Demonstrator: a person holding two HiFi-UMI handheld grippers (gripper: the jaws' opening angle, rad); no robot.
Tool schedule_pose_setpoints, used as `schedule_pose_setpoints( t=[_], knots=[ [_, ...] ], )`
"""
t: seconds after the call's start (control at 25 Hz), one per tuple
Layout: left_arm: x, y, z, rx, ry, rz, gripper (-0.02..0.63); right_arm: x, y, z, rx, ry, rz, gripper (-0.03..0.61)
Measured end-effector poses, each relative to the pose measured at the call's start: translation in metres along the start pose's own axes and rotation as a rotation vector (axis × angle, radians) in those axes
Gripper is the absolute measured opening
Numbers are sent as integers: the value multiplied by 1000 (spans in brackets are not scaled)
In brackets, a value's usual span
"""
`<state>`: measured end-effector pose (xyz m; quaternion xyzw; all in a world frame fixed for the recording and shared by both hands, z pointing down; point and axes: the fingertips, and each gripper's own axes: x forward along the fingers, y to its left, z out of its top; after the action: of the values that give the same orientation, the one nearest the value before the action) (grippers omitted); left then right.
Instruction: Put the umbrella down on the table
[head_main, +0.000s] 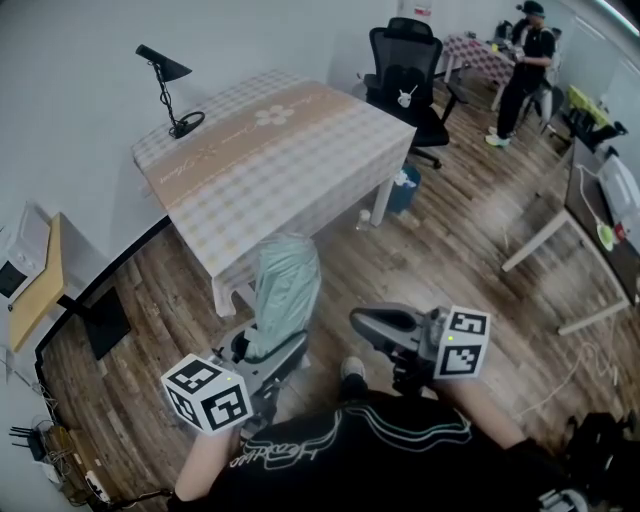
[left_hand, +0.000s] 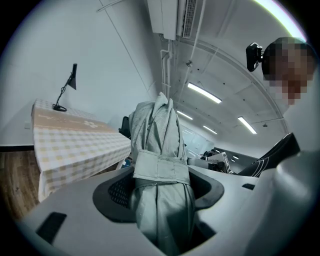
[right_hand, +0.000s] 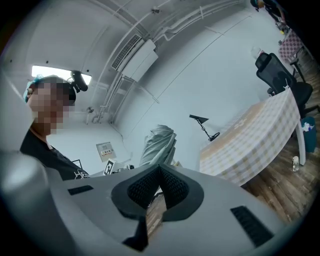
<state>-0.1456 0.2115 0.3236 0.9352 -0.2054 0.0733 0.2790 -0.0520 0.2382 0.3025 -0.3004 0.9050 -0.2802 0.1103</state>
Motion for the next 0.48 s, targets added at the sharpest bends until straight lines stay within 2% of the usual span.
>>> schedule_pose_setpoints(
  t=[0.48],
  knots=[
    [110,54,42,-60,35,37,267,4,-104,55,63,27,32,12]
  ],
)
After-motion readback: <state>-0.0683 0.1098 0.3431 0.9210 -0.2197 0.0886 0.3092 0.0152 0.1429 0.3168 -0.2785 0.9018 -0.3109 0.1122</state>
